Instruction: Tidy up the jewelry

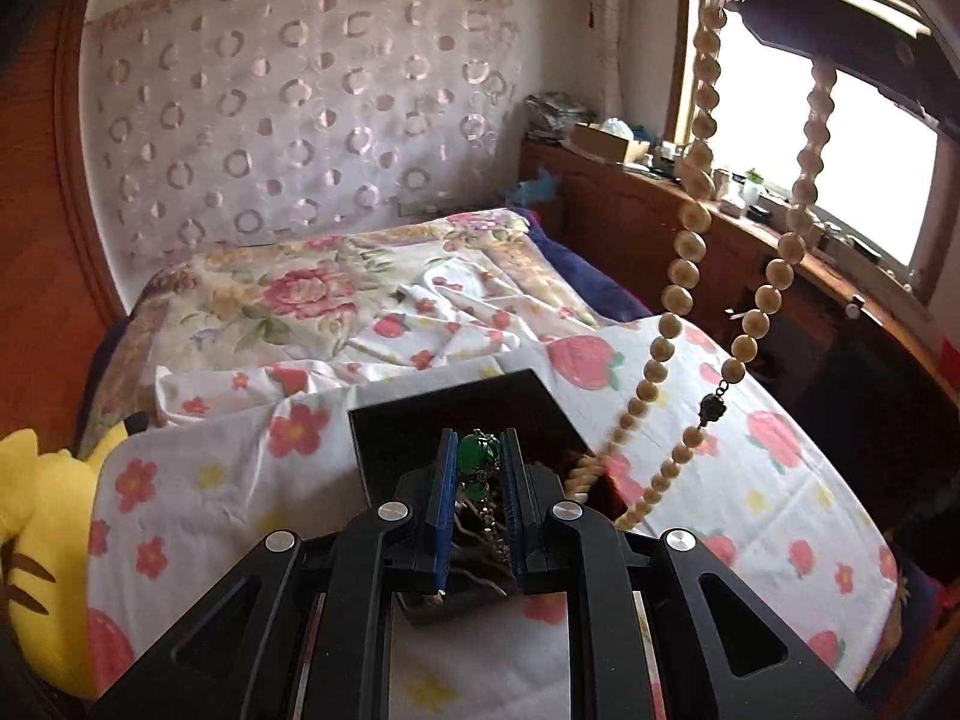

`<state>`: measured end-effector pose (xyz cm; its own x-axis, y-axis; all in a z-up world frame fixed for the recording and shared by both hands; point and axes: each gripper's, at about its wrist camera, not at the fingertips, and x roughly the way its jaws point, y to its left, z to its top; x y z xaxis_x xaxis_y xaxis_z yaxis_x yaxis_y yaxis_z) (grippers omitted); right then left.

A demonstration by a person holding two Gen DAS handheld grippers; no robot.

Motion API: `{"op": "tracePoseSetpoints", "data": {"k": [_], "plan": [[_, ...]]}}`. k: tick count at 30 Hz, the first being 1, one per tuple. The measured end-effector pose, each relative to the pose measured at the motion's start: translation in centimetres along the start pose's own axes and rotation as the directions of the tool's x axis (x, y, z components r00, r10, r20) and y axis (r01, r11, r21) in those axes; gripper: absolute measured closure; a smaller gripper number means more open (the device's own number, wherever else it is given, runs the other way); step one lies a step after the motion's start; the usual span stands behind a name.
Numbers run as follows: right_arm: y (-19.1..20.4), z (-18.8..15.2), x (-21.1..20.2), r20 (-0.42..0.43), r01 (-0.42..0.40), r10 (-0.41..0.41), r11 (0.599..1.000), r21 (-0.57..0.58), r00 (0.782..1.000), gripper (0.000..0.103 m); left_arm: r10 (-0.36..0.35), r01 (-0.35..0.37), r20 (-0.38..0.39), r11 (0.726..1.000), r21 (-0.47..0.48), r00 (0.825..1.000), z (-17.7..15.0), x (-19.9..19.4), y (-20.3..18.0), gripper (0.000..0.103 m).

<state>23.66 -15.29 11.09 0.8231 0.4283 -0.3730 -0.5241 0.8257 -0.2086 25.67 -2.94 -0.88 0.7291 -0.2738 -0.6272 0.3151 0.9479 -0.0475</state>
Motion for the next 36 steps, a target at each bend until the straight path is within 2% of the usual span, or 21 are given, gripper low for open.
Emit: {"op": "tracePoseSetpoints", "data": {"k": [4,7,8,9,13,16,19,24,32,35,36], "plan": [[0.2,-0.4,2.1,-0.040,0.001,-0.001,1.000,-0.009,0.999,0.094,0.020,-0.020,-0.022,1.000,-0.007,1.000,0.0,1.4,0.8,0.089],[0.2,-2.3,3.8,-0.101,-0.018,0.018,1.000,0.002,0.995,0.094,0.047,-0.048,-0.034,0.999,-0.019,0.998,-0.7,1.7,1.1,0.087],[0.2,-2.8,4.2,-0.112,-0.019,0.020,1.000,0.010,0.994,0.094,0.046,-0.047,-0.033,0.999,-0.028,0.998,-1.0,1.7,1.3,0.077],[0.2,-3.6,4.7,-0.130,-0.026,0.029,0.999,0.027,0.991,0.094,0.047,-0.048,-0.030,0.998,-0.036,0.998,-1.3,1.5,1.5,0.061],[0.0,-5.5,6.1,-0.172,-0.054,0.071,0.994,0.100,0.983,0.092,0.068,-0.069,-0.019,0.995,-0.075,0.998,-2.6,0.7,2.3,0.043],[0.0,-6.0,6.2,-0.174,-0.060,0.082,0.990,0.130,0.981,0.081,0.098,-0.097,0.002,0.992,-0.081,0.995,-3.5,-0.3,2.5,0.033],[0.2,-6.5,5.1,-0.156,-0.067,0.092,0.986,0.155,0.983,0.077,0.125,-0.122,0.028,0.989,-0.087,0.992,-4.6,-1.8,2.5,0.019],[1.1,-7.7,2.2,-0.128,-0.060,0.084,0.982,0.180,0.988,0.064,0.153,-0.148,0.066,0.986,-0.081,0.986,-6.0,-4.3,1.5,0.008],[2.6,-11.1,-2.9,-0.075,-0.034,0.055,0.965,0.259,0.996,0.027,0.170,-0.162,0.131,0.984,-0.070,0.977,-8.3,-9.3,-0.9,0.008],[3.1,-12.4,-4.8,-0.060,-0.006,0.024,0.959,0.284,0.998,0.011,0.183,-0.174,0.152,0.982,-0.071,0.971,-8.8,-10.7,-1.8,0.008],[3.4,-13.0,-5.6,-0.053,0.005,0.011,0.957,0.290,0.999,0.008,0.186,-0.177,0.154,0.981,-0.075,0.970,-9.0,-11.0,-1.9,0.008]]}}
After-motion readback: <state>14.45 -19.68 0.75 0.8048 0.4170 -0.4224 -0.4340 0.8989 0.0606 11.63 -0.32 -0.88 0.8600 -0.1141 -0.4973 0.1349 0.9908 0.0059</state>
